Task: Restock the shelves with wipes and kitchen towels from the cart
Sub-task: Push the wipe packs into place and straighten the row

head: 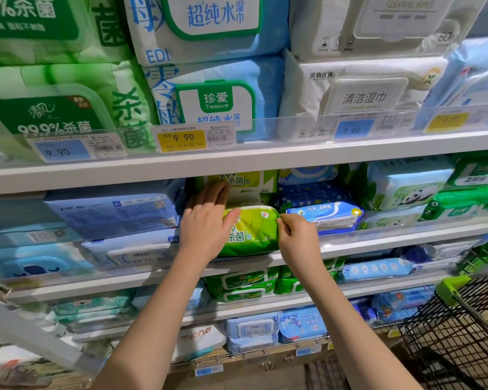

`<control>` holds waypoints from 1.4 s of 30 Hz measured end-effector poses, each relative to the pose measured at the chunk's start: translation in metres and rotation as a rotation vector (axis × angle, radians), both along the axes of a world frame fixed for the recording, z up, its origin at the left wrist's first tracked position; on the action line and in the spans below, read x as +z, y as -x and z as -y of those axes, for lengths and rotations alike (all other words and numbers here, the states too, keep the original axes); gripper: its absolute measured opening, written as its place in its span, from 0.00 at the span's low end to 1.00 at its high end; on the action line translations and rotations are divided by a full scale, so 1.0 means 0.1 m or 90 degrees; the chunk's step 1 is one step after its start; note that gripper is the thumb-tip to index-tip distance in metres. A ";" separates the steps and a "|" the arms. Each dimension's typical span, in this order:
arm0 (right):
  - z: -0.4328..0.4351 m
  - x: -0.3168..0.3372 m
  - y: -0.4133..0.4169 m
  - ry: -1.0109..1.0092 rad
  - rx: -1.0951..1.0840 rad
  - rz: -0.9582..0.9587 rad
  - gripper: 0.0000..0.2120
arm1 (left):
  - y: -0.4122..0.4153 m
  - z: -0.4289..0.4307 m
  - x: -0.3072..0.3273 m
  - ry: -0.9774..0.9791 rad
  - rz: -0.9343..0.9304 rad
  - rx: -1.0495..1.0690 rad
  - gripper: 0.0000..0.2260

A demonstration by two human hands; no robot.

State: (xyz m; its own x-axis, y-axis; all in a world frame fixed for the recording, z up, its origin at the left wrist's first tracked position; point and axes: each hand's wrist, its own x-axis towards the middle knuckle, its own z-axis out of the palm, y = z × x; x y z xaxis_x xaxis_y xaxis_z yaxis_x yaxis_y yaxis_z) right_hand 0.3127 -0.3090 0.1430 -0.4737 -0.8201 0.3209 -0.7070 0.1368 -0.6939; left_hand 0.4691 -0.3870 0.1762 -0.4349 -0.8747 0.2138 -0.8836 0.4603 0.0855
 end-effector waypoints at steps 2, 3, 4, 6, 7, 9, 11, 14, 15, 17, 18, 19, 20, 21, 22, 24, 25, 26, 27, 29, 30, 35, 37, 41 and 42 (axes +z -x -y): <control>-0.05 -0.05 -0.02 0.036 0.002 0.018 0.11 | 0.02 0.01 0.04 -0.011 -0.009 0.004 0.25; -0.06 -0.06 -0.02 0.054 0.000 0.027 0.12 | 0.01 0.02 0.03 -0.008 -0.016 -0.001 0.24; -0.06 -0.06 -0.02 0.066 -0.002 0.030 0.12 | -0.01 0.02 0.00 0.001 -0.023 -0.010 0.24; -0.04 -0.06 -0.03 0.068 -0.009 0.029 0.12 | -0.06 0.03 -0.08 0.026 -0.039 -0.038 0.23; -0.03 -0.07 -0.03 0.070 -0.013 0.032 0.12 | -0.08 0.03 -0.10 0.033 -0.046 -0.050 0.22; -0.01 -0.08 -0.04 0.079 -0.020 0.040 0.13 | -0.11 0.03 -0.12 0.025 -0.051 -0.060 0.24; -0.02 -0.09 -0.05 0.095 -0.020 0.041 0.13 | -0.11 0.04 -0.13 0.024 -0.062 -0.070 0.30; -0.04 -0.10 -0.05 0.104 -0.017 0.037 0.13 | -0.12 0.04 -0.09 0.008 -0.059 -0.053 0.29; -0.03 -0.09 -0.04 0.095 -0.018 0.042 0.12 | -0.12 0.03 -0.07 0.007 -0.046 -0.034 0.27; -0.01 -0.07 -0.01 0.073 -0.012 0.049 0.12 | -0.11 0.01 -0.03 0.026 -0.025 0.009 0.24; -0.01 -0.05 0.00 0.063 -0.007 0.049 0.12 | -0.10 0.01 -0.03 0.035 -0.023 0.026 0.25; 0.00 -0.04 0.00 0.056 -0.004 0.049 0.12 | -0.10 0.00 -0.04 0.043 -0.028 0.038 0.25; 0.00 -0.02 0.00 0.051 -0.004 0.048 0.12 | -0.10 0.00 -0.06 0.047 -0.040 0.044 0.25; 0.00 -0.02 0.00 0.049 -0.008 0.047 0.11 | -0.09 0.00 -0.07 0.049 -0.051 0.047 0.25; 0.00 -0.01 0.00 0.048 -0.013 0.048 0.11 | -0.09 0.00 -0.09 0.043 -0.049 0.048 0.25; 0.00 -0.01 0.01 0.040 -0.017 0.057 0.12 | -0.08 0.00 -0.10 0.029 -0.032 0.050 0.25; 0.01 0.00 0.01 0.034 -0.019 0.056 0.12 | -0.08 0.01 -0.10 0.024 -0.030 0.050 0.25; 0.02 0.03 0.00 0.027 -0.025 0.044 0.12 | -0.09 0.01 -0.09 0.019 -0.031 0.049 0.25; 0.04 0.07 -0.01 0.022 -0.036 0.017 0.11 | -0.10 0.02 -0.09 0.014 -0.031 0.048 0.25; 0.10 0.17 -0.04 0.027 -0.032 -0.075 0.14 | -0.10 0.03 -0.09 0.015 -0.028 0.047 0.24; 0.14 0.21 -0.05 0.016 -0.014 -0.125 0.16 | -0.09 0.02 -0.08 0.010 -0.028 0.047 0.23; 0.23 0.28 -0.01 -0.137 0.027 -0.179 0.22 | -0.05 0.02 -0.04 -0.023 -0.047 0.051 0.21; 0.23 0.28 -0.02 -0.155 0.038 -0.183 0.23 | -0.05 0.04 -0.04 -0.030 -0.051 0.050 0.21; 0.29 0.36 -0.09 -0.196 0.045 -0.209 0.25 | -0.05 0.04 -0.05 -0.023 -0.067 0.037 0.20; 0.31 0.37 -0.11 -0.207 0.044 -0.209 0.25 | -0.05 0.03 -0.06 -0.020 -0.069 0.034 0.20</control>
State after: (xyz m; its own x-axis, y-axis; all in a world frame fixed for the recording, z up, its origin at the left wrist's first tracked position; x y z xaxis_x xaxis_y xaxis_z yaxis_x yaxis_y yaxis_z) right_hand 0.3237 -0.3397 0.1802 -0.3314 -0.9289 0.1654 -0.8969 0.2558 -0.3608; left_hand 0.4741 -0.3902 0.1706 -0.3637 -0.9031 0.2283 -0.8916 0.4085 0.1953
